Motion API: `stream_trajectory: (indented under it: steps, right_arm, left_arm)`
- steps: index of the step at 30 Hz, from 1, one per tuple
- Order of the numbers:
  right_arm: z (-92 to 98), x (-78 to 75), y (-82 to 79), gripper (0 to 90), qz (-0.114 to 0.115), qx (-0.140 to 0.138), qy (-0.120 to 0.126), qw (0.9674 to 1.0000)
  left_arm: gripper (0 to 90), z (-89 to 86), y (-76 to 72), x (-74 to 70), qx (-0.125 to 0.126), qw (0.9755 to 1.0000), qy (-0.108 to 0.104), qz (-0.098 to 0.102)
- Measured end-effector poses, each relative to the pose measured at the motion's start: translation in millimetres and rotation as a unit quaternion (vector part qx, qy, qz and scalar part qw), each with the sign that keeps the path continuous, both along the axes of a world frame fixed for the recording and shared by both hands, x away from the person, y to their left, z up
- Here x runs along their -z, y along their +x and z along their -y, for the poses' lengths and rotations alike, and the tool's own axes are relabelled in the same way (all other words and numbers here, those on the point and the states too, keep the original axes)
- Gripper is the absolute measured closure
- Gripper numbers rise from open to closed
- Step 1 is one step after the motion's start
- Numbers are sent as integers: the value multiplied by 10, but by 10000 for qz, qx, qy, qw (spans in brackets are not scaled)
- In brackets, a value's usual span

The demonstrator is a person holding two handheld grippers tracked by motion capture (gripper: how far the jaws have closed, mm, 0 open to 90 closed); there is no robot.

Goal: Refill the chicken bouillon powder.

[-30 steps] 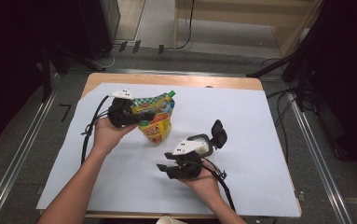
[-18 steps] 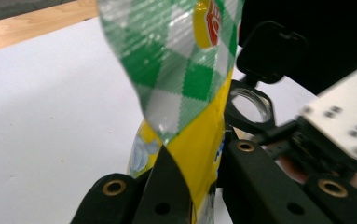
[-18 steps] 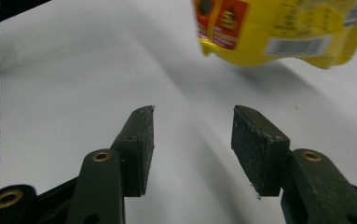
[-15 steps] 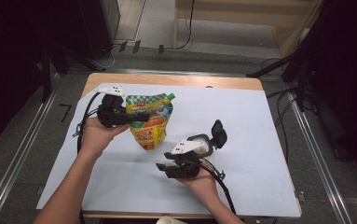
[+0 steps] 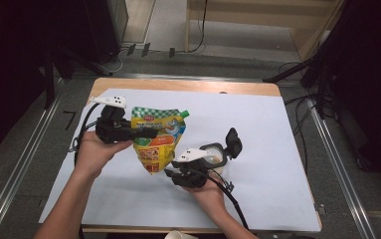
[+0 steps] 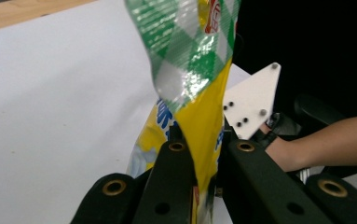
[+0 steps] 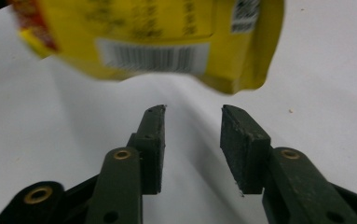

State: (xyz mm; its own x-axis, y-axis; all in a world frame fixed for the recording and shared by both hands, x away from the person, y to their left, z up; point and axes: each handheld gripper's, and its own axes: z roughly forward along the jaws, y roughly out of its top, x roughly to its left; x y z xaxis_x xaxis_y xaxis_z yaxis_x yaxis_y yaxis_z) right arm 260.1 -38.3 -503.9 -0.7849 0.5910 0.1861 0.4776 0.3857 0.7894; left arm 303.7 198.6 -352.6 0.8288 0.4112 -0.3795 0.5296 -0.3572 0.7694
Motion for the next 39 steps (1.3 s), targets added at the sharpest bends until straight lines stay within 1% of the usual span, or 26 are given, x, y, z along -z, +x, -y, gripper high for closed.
stream_trajectory:
  steps: [1, 2, 3, 4, 8, 11, 12, 15, 16, 17, 18, 19, 20, 22, 24, 26, 27, 28, 31, 32, 34, 35, 36, 37, 38, 39]
  right_arm:
    - [0, 0, 0, 630, 0, 0, 0, 10000]
    - [-18, -7, -4, 655, 1, 138, -79, 9999]
    - [-18, -7, -4, 655, 1, 138, -79, 9999]
    - [-23, -16, -5, 689, 41, 239, -59, 9997]
    - [-32, -10, -11, 724, 143, 281, -51, 9995]
    - [-40, 1, -15, 729, 178, 283, -26, 9994]
    - [-50, 6, -22, 733, 224, 271, -24, 9994]
    - [-55, 12, -21, 732, 241, 283, 6, 9993]
    - [-56, 7, -26, 723, 263, 235, 47, 9994]
    - [-57, -2, -38, 718, 305, 208, 130, 9992]
    - [-62, -19, -55, 721, 382, 156, 188, 9990]
    - [-81, -22, -74, 711, 544, 104, 71, 9984]
    - [-86, -26, -94, 710, 658, 33, 29, 9978]
    - [-97, -29, -132, 688, 798, -2, -28, 9968]
    - [-104, -41, -146, 638, 755, -63, 80, 9971]
    - [-105, -48, -148, 638, 762, -93, 93, 9970]
    - [-109, -48, -159, 636, 803, -114, 51, 9967]
    - [-113, -45, -165, 634, 761, -148, 56, 9970]
    - [-124, -43, -183, 627, 750, -210, 42, 9970]
    - [-146, -49, -218, 622, 884, -285, -15, 9957]
    - [-158, -58, -243, 620, 907, -335, -23, 9953]
    - [-180, -71, -273, 616, 960, -393, -34, 9946]
    - [-190, -78, -285, 615, 980, -376, -86, 9944]
    - [-190, -78, -285, 615, 980, -376, -86, 9944]
    - [-201, -80, -295, 614, 962, -374, -116, 9946]
    - [-202, -80, -301, 613, 925, -406, -83, 9948]
  left_arm:
    - [900, 0, 0, 0, 0, 10000, 0, 0]
    - [900, 8, -29, -7, 23, 10000, -25, -30]
    - [900, 8, -29, -7, 23, 10000, -25, -30]
    - [900, 12, -55, -15, 58, 9999, -60, -67]
    - [900, 12, -101, -37, 72, 9998, -139, -102]
    - [900, 2, -117, -48, 86, 9997, -158, -134]
    - [900, -7, -132, -60, 100, 9996, -218, -159]
    - [900, -11, -143, -70, 99, 9995, -234, -161]
    - [900, -11, -141, -60, 22, 9997, -192, -160]
    - [900, 1, -141, -51, -83, 9999, -62, -108]
    - [900, 4, -130, -40, -68, 9999, -62, -139]
    - [900, 16, -127, -28, -58, 9998, -86, -169]
    - [900, 28, -126, -20, -56, 9998, -120, -160]
    - [900, 55, -126, -17, -76, 9999, -98, -118]
    - [900, 89, -125, -4, -113, 9998, -117, -123]
    - [900, 104, -123, 4, -115, 9998, -114, -104]
    - [900, 124, -125, 10, -136, 9998, -118, -82]
    - [900, 160, -125, 24, -132, 9998, -110, -68]
    - [896, 199, -128, 35, -166, 9998, -65, -48]
    - [892, 217, -130, 39, -173, 9998, -42, -35]
    - [889, 254, -136, 50, -160, 9999, -16, -8]
    - [882, 284, -141, 62, -147, 9999, 37, 6]
    - [880, 303, -147, 67, -167, 9998, 85, 13]
    - [872, 303, -147, 67, -167, 9998, 85, 13]
    - [872, 319, -148, 72, -179, 9997, 150, 33]
    - [863, 337, -150, 78, -180, 9997, 174, 47]
